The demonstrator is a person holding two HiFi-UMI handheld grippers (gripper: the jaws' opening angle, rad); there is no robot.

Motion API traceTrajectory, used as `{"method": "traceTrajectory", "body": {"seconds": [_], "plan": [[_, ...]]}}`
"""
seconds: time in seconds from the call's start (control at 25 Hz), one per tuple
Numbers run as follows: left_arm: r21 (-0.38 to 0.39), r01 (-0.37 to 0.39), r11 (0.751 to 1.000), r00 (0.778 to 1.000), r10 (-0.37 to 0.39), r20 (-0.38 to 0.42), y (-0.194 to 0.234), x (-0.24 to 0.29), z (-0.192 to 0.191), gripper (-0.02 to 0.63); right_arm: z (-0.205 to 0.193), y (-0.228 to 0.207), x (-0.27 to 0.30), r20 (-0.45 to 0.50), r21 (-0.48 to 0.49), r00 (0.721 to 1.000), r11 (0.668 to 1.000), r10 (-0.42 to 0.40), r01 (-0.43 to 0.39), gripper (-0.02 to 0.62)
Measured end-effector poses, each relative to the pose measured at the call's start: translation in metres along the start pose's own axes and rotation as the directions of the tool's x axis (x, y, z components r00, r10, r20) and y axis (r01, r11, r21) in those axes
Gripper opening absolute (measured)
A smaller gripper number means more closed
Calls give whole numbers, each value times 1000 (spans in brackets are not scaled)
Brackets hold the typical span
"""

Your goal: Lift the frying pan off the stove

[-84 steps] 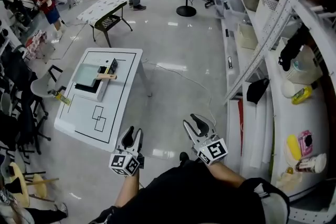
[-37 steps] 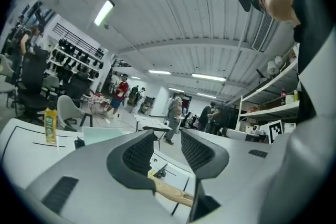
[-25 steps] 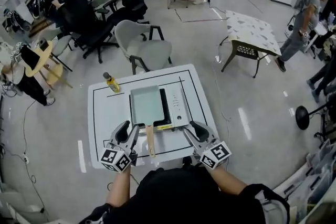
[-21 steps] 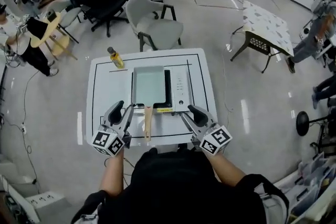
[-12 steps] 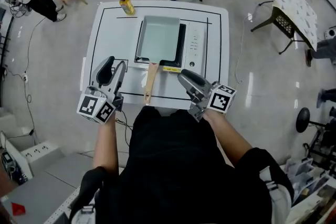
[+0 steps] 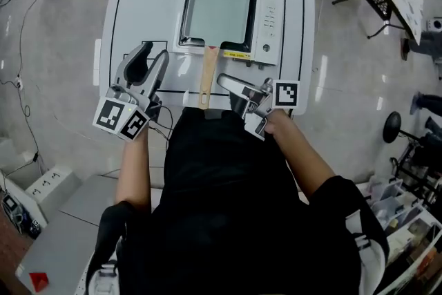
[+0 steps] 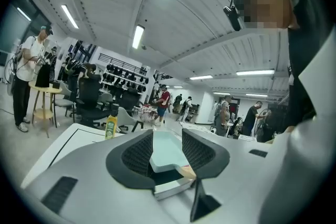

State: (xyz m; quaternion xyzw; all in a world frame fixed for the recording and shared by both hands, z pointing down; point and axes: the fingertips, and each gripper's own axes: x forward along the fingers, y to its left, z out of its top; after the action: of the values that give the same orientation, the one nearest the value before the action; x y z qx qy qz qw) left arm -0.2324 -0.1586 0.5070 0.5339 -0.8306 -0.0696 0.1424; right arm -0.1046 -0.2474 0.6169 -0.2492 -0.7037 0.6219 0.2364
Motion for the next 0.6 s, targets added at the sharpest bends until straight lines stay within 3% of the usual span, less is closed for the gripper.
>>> {"method": "traceTrajectory", "body": {"seconds": [0.12, 0.44, 0.52, 0.6], "plan": [[-35, 37, 999, 999, -38, -18, 8, 4, -14, 172, -10, -6, 12, -36, 10, 999, 1000, -29, 29, 235], [-134, 161, 978, 979, -175, -105, 12, 12, -46, 189, -27, -4, 39, -112, 33, 994, 999, 12, -9, 235], [-195, 199, 960, 965, -227, -129, 11, 14, -55, 190, -31, -4, 43, -123, 39, 992, 999, 16, -12, 235], [-302, 240, 923, 944, -294, -147, 12, 17, -65, 190, -33, -5, 45, -123, 39, 992, 999, 13, -8, 235]]}}
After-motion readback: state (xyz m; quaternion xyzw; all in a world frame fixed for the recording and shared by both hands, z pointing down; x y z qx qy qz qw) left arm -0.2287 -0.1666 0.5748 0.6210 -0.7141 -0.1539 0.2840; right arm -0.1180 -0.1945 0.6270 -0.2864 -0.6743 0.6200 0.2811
